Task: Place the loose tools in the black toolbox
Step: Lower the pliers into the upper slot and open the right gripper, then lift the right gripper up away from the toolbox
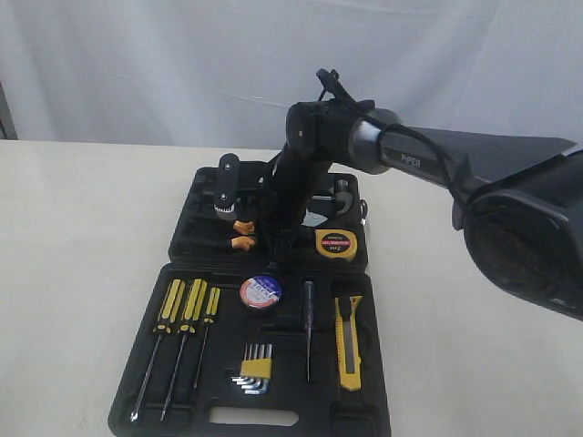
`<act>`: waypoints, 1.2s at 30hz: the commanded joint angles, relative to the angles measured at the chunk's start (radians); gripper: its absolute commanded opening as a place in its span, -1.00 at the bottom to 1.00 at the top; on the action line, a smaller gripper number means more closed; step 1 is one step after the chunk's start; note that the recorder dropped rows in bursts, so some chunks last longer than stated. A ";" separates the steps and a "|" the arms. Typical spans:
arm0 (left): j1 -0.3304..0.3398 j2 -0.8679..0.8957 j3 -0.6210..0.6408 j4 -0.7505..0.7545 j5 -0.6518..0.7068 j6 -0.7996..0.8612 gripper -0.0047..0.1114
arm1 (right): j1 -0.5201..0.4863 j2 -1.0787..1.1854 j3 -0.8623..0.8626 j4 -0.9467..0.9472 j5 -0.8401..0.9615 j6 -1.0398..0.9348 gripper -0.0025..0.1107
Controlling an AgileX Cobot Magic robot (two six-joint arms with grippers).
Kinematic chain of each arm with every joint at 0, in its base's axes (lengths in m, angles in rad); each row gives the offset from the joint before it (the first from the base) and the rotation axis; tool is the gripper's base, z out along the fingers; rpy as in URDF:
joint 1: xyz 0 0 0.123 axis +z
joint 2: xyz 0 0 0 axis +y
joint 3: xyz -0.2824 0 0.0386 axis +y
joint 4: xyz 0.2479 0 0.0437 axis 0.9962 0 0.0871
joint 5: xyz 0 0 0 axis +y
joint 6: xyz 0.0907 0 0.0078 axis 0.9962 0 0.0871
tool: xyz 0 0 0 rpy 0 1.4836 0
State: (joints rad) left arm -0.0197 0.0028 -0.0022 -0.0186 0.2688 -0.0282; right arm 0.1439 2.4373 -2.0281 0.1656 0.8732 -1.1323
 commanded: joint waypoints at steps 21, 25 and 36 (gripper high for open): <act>-0.002 -0.003 0.002 -0.002 0.001 0.001 -0.92 | -0.002 -0.132 -0.006 -0.008 0.054 0.568 -0.95; -0.002 -0.003 0.002 -0.002 0.001 0.001 -0.92 | -0.002 -0.125 -0.006 -0.001 -0.010 0.684 -0.97; -0.002 -0.003 0.002 -0.002 0.001 0.001 -0.92 | -0.002 0.010 -0.006 0.087 -0.137 0.778 -0.97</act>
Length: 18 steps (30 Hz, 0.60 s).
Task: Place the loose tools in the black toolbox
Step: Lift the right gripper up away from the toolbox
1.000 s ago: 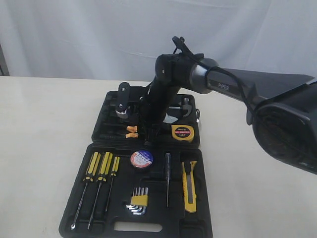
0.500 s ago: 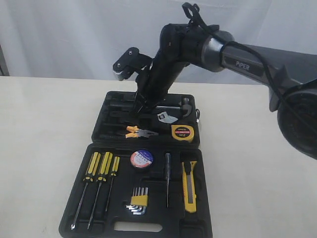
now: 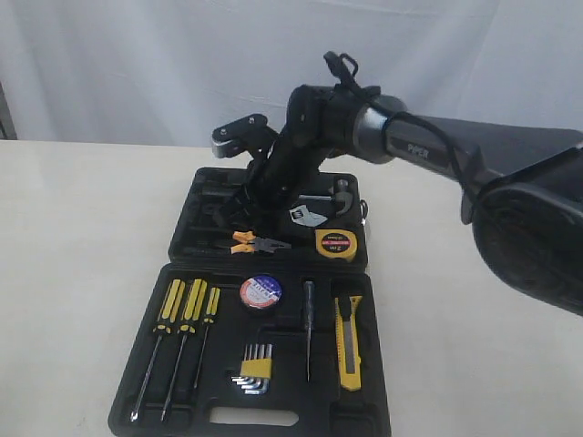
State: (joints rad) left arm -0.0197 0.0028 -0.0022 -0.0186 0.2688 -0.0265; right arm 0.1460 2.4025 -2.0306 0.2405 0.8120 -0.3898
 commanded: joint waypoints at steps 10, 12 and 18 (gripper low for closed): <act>-0.002 -0.003 0.002 -0.002 0.001 0.000 -0.92 | -0.004 0.041 -0.005 0.054 -0.096 0.034 -0.97; -0.002 -0.003 0.002 -0.002 0.001 0.000 -0.92 | -0.004 0.027 -0.005 0.054 -0.098 0.034 -0.97; -0.002 -0.003 0.002 -0.002 0.001 0.000 -0.92 | -0.004 0.030 -0.003 0.054 -0.098 0.027 -0.97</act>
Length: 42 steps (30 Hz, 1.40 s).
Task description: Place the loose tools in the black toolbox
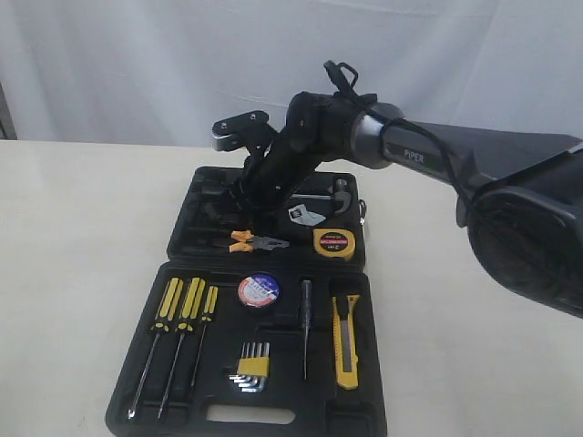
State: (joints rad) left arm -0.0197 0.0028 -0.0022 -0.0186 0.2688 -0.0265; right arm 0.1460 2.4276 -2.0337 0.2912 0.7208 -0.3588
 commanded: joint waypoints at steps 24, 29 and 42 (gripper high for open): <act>-0.002 -0.003 0.002 -0.002 0.001 0.000 -0.92 | -0.004 -0.670 0.365 -0.027 0.358 0.049 -0.97; -0.002 -0.003 0.002 -0.002 0.001 0.000 -0.92 | -0.001 -0.893 0.542 -0.035 0.354 0.090 -0.97; -0.002 -0.003 0.002 -0.002 0.001 0.000 -0.92 | 0.180 -1.191 1.029 -0.256 0.290 0.093 -0.97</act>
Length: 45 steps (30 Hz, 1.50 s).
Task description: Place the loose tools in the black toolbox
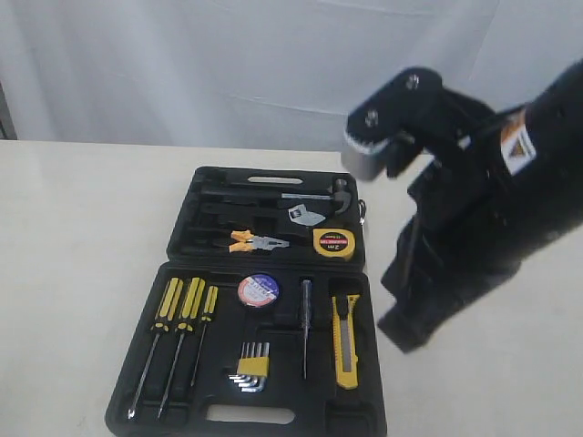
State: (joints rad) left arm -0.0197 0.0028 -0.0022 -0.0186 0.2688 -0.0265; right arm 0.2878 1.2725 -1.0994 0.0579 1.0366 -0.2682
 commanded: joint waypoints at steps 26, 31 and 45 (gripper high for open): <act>-0.002 -0.003 0.002 -0.002 0.001 0.000 -0.92 | 0.078 -0.306 0.206 -0.058 -0.129 0.002 -0.97; -0.002 -0.003 0.002 -0.002 0.001 0.000 -0.92 | 0.078 -0.312 0.206 -0.063 -0.071 0.002 -0.97; -0.002 -0.003 0.002 -0.002 0.001 0.000 -0.92 | 0.227 -0.314 0.206 -0.293 -0.036 0.011 -0.97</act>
State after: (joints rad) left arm -0.0197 0.0028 -0.0022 -0.0186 0.2688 -0.0265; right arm 0.4458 0.9664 -0.8977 -0.1752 1.0000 -0.2642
